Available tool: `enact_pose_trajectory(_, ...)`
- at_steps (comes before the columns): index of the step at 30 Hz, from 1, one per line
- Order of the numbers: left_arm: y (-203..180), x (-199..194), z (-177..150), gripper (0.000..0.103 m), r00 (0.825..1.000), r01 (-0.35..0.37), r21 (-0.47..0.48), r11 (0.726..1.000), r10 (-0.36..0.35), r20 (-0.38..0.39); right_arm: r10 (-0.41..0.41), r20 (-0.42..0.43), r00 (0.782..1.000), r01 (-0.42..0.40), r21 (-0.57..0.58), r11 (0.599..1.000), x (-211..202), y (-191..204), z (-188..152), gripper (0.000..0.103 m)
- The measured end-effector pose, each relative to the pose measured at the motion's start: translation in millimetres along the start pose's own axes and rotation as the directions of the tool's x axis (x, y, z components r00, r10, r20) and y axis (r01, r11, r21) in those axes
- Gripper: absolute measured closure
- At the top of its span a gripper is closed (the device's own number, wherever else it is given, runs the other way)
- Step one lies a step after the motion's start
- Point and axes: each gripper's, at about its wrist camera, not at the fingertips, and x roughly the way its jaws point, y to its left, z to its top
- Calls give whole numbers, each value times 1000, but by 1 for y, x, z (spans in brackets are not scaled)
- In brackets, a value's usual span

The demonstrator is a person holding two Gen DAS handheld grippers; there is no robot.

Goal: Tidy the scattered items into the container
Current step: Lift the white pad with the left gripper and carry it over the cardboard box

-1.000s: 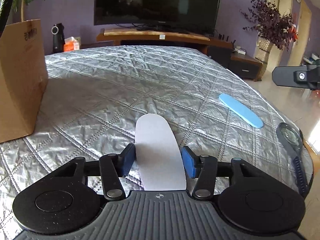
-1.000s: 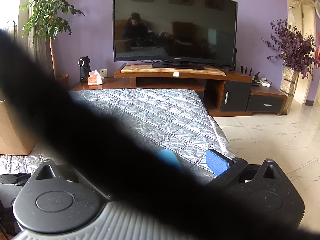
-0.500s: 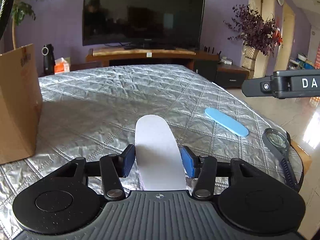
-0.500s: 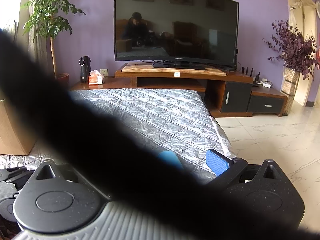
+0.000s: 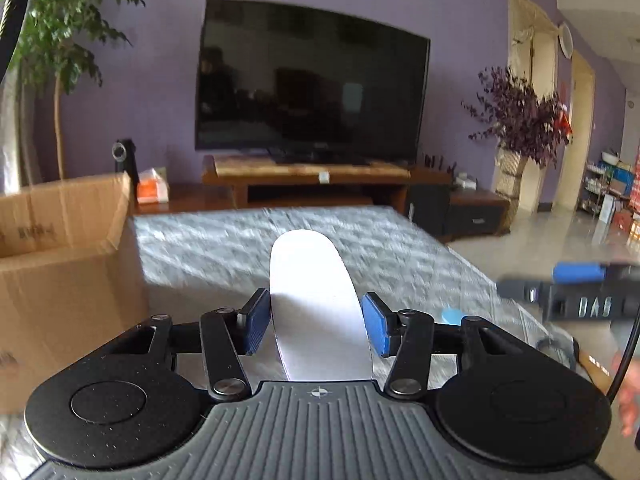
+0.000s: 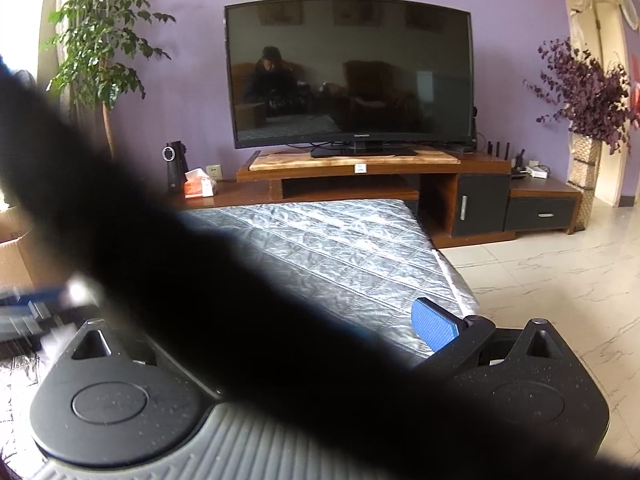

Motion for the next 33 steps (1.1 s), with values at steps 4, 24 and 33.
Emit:
enact_pose_trajectory(4,49,-20,45,46,996,-58,-49,997,61,61,16,-10,1000,-16,-14,1000,4,8,0,3)
enact_pose_trajectory(24,234,31,84,46,895,-343,-51,938,310,-320,40,-39,998,-42,-48,998,14,29,1,3)
enact_pose_trajectory(33,246,54,48,45,841,-384,-26,923,338,-422,40,-40,998,-42,-57,997,12,28,1,3)
